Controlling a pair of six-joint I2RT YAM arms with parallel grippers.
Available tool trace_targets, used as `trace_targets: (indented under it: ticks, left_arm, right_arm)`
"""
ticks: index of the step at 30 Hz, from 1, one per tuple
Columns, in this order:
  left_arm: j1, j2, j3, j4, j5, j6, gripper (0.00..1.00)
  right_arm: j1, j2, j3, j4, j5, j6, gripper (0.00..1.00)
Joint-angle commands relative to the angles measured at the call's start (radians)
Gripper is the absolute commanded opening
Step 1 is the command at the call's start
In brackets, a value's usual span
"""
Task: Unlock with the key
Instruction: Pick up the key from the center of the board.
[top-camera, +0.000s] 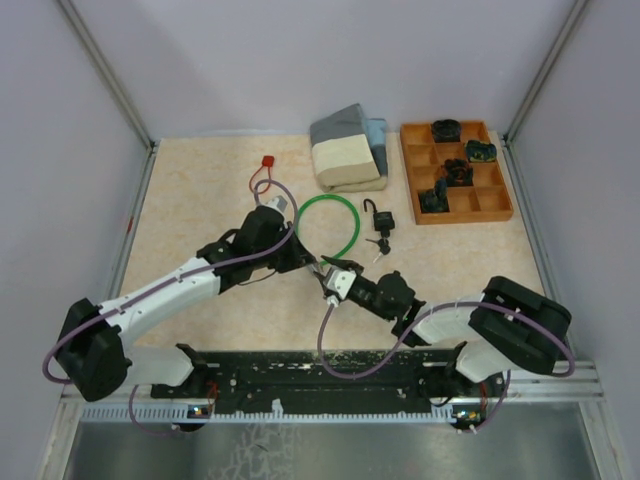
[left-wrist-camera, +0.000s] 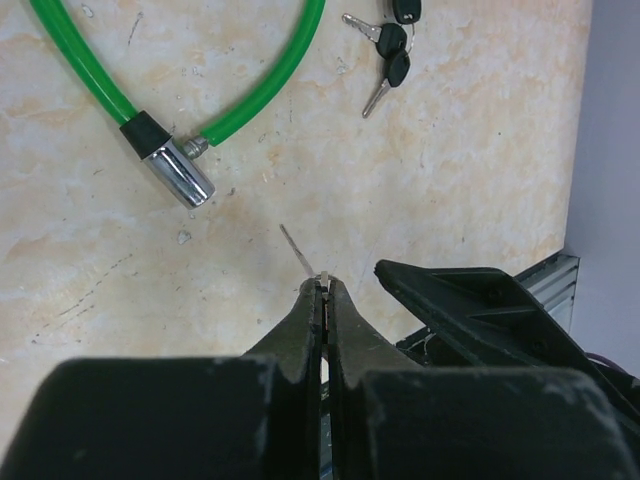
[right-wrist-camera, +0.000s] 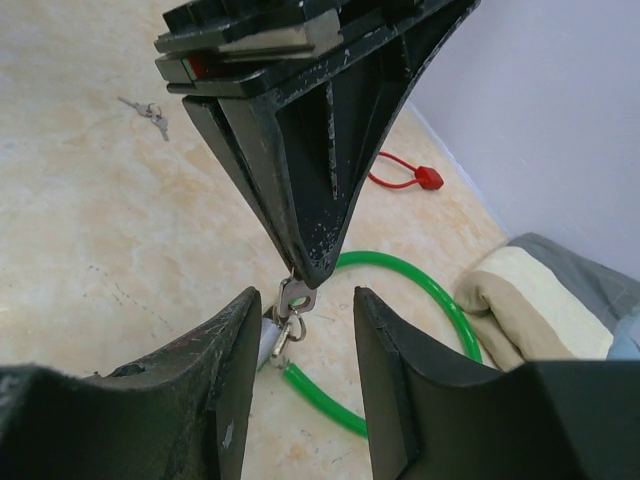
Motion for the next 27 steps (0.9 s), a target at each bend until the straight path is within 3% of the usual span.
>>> trace_targets:
  ticks: [1, 13, 27]
  left_arm:
    - [-0.007, -0.035, 0.005, 0.027, 0.004, -0.024, 0.0]
    - [-0.007, -0.037, -0.008, 0.048, 0.027, -0.042, 0.0]
    - [-0.007, -0.023, -0.036, 0.096, 0.086, -0.082, 0.06]
  right_arm:
    - [0.01, 0.029, 0.001, 0.114, 0.021, -0.033, 0.42]
    - [0.022, 0.1, 0.003, 0.165, 0.047, -0.034, 0.35]
    - [0.024, 0.131, -0.013, 0.261, 0.093, -0.012, 0.16]
